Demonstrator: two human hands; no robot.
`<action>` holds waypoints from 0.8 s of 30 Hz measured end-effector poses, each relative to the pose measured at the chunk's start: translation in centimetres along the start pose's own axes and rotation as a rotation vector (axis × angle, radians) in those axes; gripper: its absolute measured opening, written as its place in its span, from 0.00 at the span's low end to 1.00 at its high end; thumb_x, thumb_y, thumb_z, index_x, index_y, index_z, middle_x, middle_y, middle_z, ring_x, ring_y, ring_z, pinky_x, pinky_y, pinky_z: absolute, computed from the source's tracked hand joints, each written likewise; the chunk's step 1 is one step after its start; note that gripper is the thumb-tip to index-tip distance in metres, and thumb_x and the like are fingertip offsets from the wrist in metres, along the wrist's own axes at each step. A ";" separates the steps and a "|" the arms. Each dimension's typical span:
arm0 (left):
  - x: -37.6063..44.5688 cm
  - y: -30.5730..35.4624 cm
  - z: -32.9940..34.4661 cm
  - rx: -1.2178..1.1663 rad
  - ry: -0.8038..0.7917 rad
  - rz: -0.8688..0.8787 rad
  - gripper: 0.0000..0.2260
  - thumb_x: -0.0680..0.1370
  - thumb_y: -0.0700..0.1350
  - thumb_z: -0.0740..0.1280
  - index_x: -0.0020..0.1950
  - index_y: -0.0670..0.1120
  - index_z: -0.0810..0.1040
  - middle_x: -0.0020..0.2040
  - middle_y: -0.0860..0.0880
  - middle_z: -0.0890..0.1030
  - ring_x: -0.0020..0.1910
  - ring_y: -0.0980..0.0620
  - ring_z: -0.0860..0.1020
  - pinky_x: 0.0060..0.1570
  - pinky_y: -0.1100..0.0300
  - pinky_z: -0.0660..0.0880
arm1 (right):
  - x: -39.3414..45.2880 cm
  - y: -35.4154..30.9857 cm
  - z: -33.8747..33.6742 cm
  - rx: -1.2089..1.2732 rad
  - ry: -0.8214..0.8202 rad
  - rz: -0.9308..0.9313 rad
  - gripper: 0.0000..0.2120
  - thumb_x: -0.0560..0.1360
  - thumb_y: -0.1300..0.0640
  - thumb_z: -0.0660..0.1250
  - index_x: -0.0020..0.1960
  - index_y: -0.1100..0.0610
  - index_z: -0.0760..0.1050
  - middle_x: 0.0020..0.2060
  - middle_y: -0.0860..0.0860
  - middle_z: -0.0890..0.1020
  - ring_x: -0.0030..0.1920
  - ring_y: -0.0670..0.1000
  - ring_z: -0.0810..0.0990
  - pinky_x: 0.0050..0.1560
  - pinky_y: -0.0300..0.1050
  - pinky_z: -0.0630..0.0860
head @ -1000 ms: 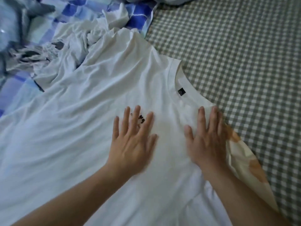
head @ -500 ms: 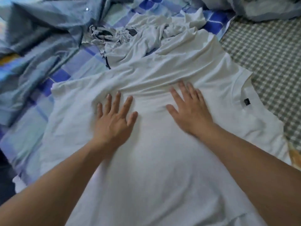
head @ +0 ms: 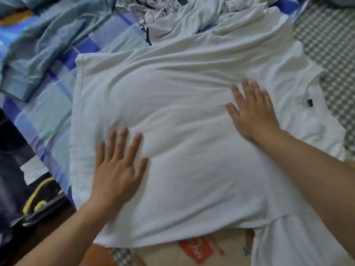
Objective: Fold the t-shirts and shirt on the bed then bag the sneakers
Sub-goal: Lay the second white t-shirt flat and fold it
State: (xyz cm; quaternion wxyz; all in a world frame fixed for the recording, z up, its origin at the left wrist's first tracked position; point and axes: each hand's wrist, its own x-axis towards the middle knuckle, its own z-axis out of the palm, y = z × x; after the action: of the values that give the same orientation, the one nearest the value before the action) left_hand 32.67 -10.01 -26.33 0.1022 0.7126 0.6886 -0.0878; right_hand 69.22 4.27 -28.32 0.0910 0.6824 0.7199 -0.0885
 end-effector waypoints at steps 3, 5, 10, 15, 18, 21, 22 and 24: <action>-1.8 -3.1 -0.6 -0.153 0.004 -0.374 0.30 0.81 0.65 0.41 0.83 0.59 0.47 0.84 0.48 0.42 0.82 0.45 0.38 0.78 0.39 0.42 | -2.6 -0.6 -2.1 0.083 0.071 0.158 0.31 0.83 0.39 0.44 0.83 0.51 0.49 0.82 0.56 0.45 0.81 0.59 0.42 0.79 0.62 0.44; -4.4 -0.2 -1.7 -0.224 0.095 -0.359 0.30 0.82 0.62 0.47 0.83 0.56 0.50 0.84 0.44 0.42 0.82 0.40 0.39 0.78 0.38 0.41 | -9.1 -4.5 -2.3 0.139 0.214 -0.019 0.29 0.84 0.43 0.49 0.82 0.54 0.56 0.81 0.59 0.50 0.81 0.62 0.47 0.79 0.64 0.47; -12.4 3.9 2.4 -0.058 -0.020 0.266 0.28 0.83 0.64 0.46 0.82 0.55 0.59 0.84 0.46 0.50 0.82 0.41 0.47 0.78 0.38 0.51 | -25.8 -1.7 3.3 -0.005 -0.045 -0.090 0.32 0.83 0.37 0.41 0.83 0.51 0.52 0.82 0.55 0.49 0.82 0.59 0.46 0.78 0.65 0.52; -13.3 1.9 2.2 -0.084 -0.037 0.114 0.30 0.82 0.60 0.51 0.83 0.53 0.57 0.83 0.43 0.51 0.82 0.39 0.45 0.78 0.41 0.40 | -34.5 10.8 0.3 0.122 -0.079 0.596 0.33 0.81 0.38 0.49 0.80 0.56 0.59 0.77 0.62 0.61 0.76 0.63 0.58 0.75 0.64 0.55; -15.2 6.5 0.4 -0.221 0.081 0.203 0.29 0.76 0.50 0.62 0.77 0.45 0.69 0.77 0.37 0.65 0.77 0.33 0.60 0.74 0.38 0.56 | -38.5 8.5 0.0 0.495 -0.098 0.887 0.32 0.77 0.35 0.58 0.72 0.57 0.70 0.69 0.59 0.68 0.69 0.61 0.68 0.70 0.59 0.66; -17.0 13.4 0.2 -0.246 0.105 0.710 0.23 0.72 0.44 0.66 0.68 0.46 0.77 0.66 0.41 0.76 0.66 0.38 0.72 0.60 0.41 0.73 | -39.1 5.9 0.6 0.654 -0.092 1.006 0.30 0.76 0.36 0.64 0.66 0.58 0.75 0.67 0.56 0.71 0.65 0.59 0.73 0.68 0.55 0.70; -17.0 15.3 0.3 -0.216 0.105 0.836 0.23 0.72 0.43 0.67 0.68 0.46 0.77 0.65 0.42 0.77 0.64 0.39 0.72 0.59 0.43 0.73 | -38.9 5.6 0.5 0.661 -0.112 0.994 0.27 0.78 0.39 0.65 0.66 0.60 0.76 0.67 0.56 0.71 0.65 0.59 0.73 0.66 0.51 0.70; -15.8 17.6 0.6 -0.191 0.096 0.850 0.22 0.72 0.42 0.71 0.66 0.45 0.77 0.64 0.43 0.76 0.62 0.39 0.73 0.59 0.45 0.71 | -38.6 6.0 0.1 0.704 -0.121 0.973 0.21 0.81 0.47 0.65 0.67 0.61 0.76 0.62 0.56 0.74 0.60 0.56 0.75 0.58 0.46 0.70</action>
State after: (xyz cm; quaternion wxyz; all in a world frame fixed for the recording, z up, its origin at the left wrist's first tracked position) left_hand 49.73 -25.88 -22.26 0.1624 0.9232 0.3433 0.0593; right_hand 77.20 -32.69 -18.73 -0.0698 0.9161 0.2463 -0.3085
